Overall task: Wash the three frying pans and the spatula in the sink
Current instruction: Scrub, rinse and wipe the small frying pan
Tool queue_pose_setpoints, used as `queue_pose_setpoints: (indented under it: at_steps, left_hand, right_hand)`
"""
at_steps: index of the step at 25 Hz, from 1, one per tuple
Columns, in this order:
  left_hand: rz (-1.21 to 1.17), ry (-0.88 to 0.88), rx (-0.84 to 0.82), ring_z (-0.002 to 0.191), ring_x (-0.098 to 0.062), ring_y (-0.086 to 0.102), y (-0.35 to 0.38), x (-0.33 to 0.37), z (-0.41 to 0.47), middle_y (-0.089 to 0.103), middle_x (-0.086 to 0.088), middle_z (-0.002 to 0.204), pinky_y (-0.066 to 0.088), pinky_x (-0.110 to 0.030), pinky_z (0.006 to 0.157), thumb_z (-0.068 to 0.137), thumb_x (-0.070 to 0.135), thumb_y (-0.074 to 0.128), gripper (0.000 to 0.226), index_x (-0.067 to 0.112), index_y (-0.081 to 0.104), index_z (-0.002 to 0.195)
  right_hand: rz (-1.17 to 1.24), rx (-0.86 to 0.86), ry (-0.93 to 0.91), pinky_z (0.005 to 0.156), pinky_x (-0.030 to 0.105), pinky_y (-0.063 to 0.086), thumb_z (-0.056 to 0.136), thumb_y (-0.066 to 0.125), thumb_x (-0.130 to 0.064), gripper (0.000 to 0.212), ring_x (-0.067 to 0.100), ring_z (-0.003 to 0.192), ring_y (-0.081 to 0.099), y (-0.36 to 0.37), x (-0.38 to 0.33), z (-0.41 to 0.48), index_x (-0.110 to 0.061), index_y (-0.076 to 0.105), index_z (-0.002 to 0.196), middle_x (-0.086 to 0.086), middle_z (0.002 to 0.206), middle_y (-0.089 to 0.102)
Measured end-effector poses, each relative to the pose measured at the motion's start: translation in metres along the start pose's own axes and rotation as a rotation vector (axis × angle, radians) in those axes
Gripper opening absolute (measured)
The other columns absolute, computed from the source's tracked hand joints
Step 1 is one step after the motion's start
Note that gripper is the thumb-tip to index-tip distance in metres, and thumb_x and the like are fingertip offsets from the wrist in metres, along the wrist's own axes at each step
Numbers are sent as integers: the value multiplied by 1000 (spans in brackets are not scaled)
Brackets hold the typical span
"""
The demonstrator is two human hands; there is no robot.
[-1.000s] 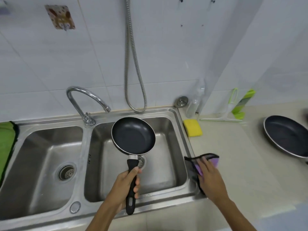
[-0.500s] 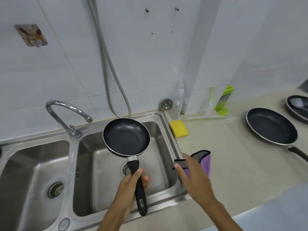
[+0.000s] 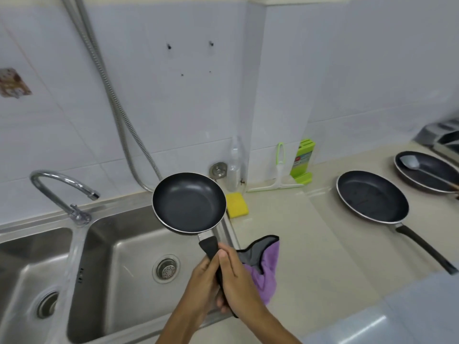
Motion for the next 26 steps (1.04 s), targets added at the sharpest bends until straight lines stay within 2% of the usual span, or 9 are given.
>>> queue_pose_setpoints:
  at_steps: [1, 3, 5, 7, 11, 14, 16, 21, 26]
  left_hand:
    - [15, 5, -2, 67, -37, 65, 17, -4, 1, 68, -32, 89, 53, -32, 50, 103, 44, 52, 38, 13, 73, 108]
    - [37, -23, -14, 85, -22, 78, 56, -15, 7, 79, -15, 105, 62, -30, 66, 106, 41, 49, 37, 14, 73, 114]
    - [58, -107, -56, 106, -18, 76, 97, -31, 11, 80, -7, 113, 63, -34, 86, 109, 40, 46, 35, 19, 72, 122]
    - [79, -159, -77, 112, -21, 74, 132, -47, 19, 79, -6, 116, 59, -41, 97, 109, 38, 47, 34, 19, 73, 120]
    - [170, -181, -98, 109, -13, 74, 183, -84, 40, 79, 0, 117, 53, -33, 92, 105, 28, 57, 23, 19, 74, 117]
    - [160, -210, -126, 110, -15, 74, 218, -107, 48, 79, 2, 115, 54, -35, 94, 103, 28, 62, 21, 20, 74, 117]
    - [158, -239, -123, 110, -15, 74, 233, -118, 51, 79, 2, 115, 55, -36, 96, 103, 26, 61, 22, 19, 74, 119]
    - [159, -290, -79, 107, -14, 75, 248, -136, 55, 80, 3, 112, 55, -32, 91, 102, 24, 62, 22, 19, 73, 120]
    - [159, -315, -39, 108, -15, 74, 254, -145, 59, 80, 3, 111, 57, -31, 91, 102, 25, 63, 21, 21, 74, 119]
  right_hand:
    - [16, 25, -6, 58, 14, 48, 103, 31, -59, 34, -4, 59, 60, -17, 5, -3, -56, 48, 131, -13, 77, 66]
    - [46, 77, -11, 73, 11, 48, 103, 35, -57, 35, -2, 80, 65, -59, 16, -9, -53, 55, 132, -11, 98, 73]
    - [2, 121, -1, 84, 10, 50, 104, 39, -50, 33, -3, 97, 68, -103, 35, -17, -52, 56, 132, -14, 114, 73]
    - [-128, 163, -9, 82, 15, 54, 105, 38, -46, 37, 1, 94, 70, -149, 57, -21, -50, 49, 141, -12, 115, 74]
    - [-243, 215, 18, 63, 16, 49, 104, 41, -44, 43, 8, 72, 67, -216, 103, -24, -45, 42, 148, -9, 84, 71]
    - [-246, 224, 33, 69, 19, 54, 104, 41, -45, 44, 7, 79, 69, -249, 124, -27, -44, 41, 148, -12, 93, 73]
    - [-240, 217, 41, 66, 13, 51, 105, 40, -43, 44, 3, 79, 69, -262, 133, -30, -44, 40, 149, -15, 94, 72]
    - [-193, 213, 77, 54, 14, 47, 107, 38, -36, 41, 6, 68, 66, -281, 149, -33, -41, 45, 147, -9, 75, 70]
    - [-187, 206, 94, 60, 12, 49, 107, 36, -38, 42, -3, 79, 66, -287, 159, -31, -41, 43, 148, -12, 93, 73]
Point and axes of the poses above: each hand's wrist, its own z-axis towards the middle knuckle, its own y-axis out of the palm, x = y × z, the point moved 10 cm from there along z, towards the middle knuckle
